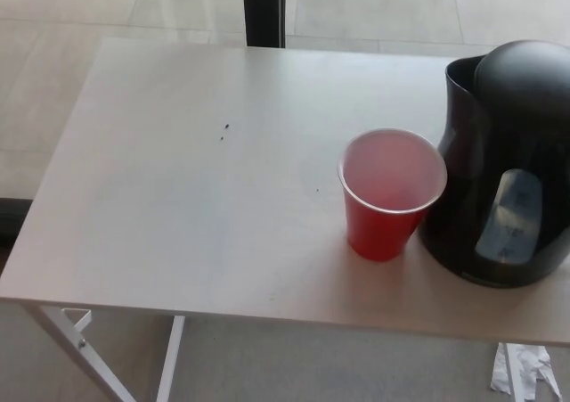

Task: The robot uses its right hand to lift up a kettle kept on the middle of the desk by its handle and tilt it into a glass kept next to it to pour out water

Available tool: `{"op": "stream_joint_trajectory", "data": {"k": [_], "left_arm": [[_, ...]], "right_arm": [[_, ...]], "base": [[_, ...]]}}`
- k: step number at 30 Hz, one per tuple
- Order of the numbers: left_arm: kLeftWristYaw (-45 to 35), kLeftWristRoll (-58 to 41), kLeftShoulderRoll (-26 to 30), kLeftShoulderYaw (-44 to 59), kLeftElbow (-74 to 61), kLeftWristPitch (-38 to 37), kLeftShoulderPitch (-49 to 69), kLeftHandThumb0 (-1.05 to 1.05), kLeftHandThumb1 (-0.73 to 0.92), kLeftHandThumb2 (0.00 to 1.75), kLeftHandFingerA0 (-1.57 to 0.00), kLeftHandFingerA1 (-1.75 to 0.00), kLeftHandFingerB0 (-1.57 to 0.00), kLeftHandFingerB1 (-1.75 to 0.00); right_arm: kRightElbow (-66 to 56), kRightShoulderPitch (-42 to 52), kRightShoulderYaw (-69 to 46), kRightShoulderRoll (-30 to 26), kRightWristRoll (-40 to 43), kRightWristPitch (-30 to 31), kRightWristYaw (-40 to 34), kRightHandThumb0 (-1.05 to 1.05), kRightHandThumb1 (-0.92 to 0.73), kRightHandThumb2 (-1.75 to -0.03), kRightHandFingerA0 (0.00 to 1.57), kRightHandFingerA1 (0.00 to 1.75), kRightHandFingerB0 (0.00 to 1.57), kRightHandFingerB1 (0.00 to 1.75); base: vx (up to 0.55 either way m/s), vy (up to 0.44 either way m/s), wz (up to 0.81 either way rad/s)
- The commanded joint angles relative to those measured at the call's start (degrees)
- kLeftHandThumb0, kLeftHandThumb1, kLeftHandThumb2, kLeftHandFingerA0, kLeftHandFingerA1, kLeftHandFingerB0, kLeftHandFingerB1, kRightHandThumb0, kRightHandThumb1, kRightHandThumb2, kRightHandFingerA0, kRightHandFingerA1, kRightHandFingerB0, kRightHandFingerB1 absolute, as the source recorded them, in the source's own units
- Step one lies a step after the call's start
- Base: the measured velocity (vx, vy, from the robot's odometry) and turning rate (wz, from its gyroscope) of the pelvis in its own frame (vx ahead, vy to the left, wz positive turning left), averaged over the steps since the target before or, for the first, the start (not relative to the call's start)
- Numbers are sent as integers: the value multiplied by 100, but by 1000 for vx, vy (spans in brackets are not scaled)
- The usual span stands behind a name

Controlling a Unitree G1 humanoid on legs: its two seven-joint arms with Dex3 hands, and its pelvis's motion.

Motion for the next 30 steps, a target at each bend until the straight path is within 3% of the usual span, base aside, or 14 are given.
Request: {"op": "stream_joint_trajectory", "data": {"k": [1, 4, 5, 6, 8, 10, 15, 16, 17, 22, 24, 25, 28, 30], "left_arm": [[-182, -666, 375, 644, 481, -232, -303, -68, 50, 57, -85, -62, -73, -54], [-292, -645, 400, 724, 572, -234, -342, -74, 47, 57, -84, -62, -71, -55], [-303, -618, 395, 715, 585, -308, -330, -72, 51, 56, -80, -61, -71, -55], [-337, -610, 398, 723, 606, -362, -323, -74, 52, 57, -76, -61, -71, -55], [-382, -611, 417, 731, 632, -388, -309, -74, 53, 57, -72, -59, -66, -55], [-371, -574, 446, 682, 645, -275, -309, -73, 58, 58, -69, -58, -60, -53], [-426, -591, 459, 658, 687, -256, -337, -74, 58, 58, -72, -60, -60, -54], [-408, -576, 457, 636, 691, -239, -341, -75, 59, 58, -69, -58, -58, -52], [-392, -559, 455, 614, 699, -232, -340, -75, 59, 59, -70, -57, -58, -51], [-433, -549, 415, 555, 672, -359, -289, -75, 61, 59, -70, -59, -55, -53], [-475, -509, 449, 492, 664, -397, -285, -75, 63, 59, -69, -60, -50, -54], [-491, -502, 462, 463, 649, -406, -287, -75, 63, 59, -69, -60, -50, -54], [-490, -559, 430, 483, 657, -401, -287, -76, 62, 59, -69, -59, -53, -54], [-515, -578, 434, 485, 668, -381, -282, -76, 62, 59, -65, -57, -52, -52]], "right_arm": [[4, -98, -826, -427, 838, -231, 30, -56, -42, -83, 119, 144, 30, 50], [210, -177, -870, -541, 798, -136, 140, -59, -57, -62, 103, 168, 30, 33], [69, -201, -1057, -550, 1027, 72, 247, -61, -60, -58, 76, 89, 28, 30], [6, -255, -1243, -553, 1227, 218, 291, -60, -60, -59, 54, 52, 29, 30], [-47, -318, -1491, -538, 1449, 349, 316, -65, -61, -59, 45, 43, 28, 31], [-33, -517, -1718, -757, 1617, 439, 335, -87, -56, -88, 47, 53, 21, 41], [-637, -894, -1910, -790, 1849, 584, 451, -66, -57, -58, 55, 47, 39, 33], [-885, -911, -1865, -765, 1845, 668, 464, -66, -46, -83, 55, 58, 35, 46], [-1117, -937, -1817, -748, 1898, 680, 650, -63, -58, -58, 56, 47, 39, 33], [-2125, -1354, -1504, -723, 2025, 1110, 708, -71, -42, -81, 58, 55, 33, 44], [-2663, -1695, -1087, -826, 1950, 1378, 751, -73, -52, -57, 98, 51, 37, 36], [-3033, -1957, -614, -1096, 1920, 1698, 1124, -74, -54, -58, 81, 45, 31, 40], [-3288, -2179, -137, -1401, 1835, 2032, 1417, -75, -55, -58, 85, 54, 22, 32], [-3451, -2380, 69, -1581, 2111, 2450, 1781, -69, -44, -79, 35, 50, 12, 39]], "base": [[0, 0, 0], [0, 0, 0], [0, 0, 0], [0, 0, 0], [0, 0, 0], [0, 0, 0], [0, 0, 0], [0, 0, 0], [0, 0, 0], [0, 0, 0], [0, 0, 0], [0, 0, 0], [0, 0, 0], [0, 0, 0]]}}
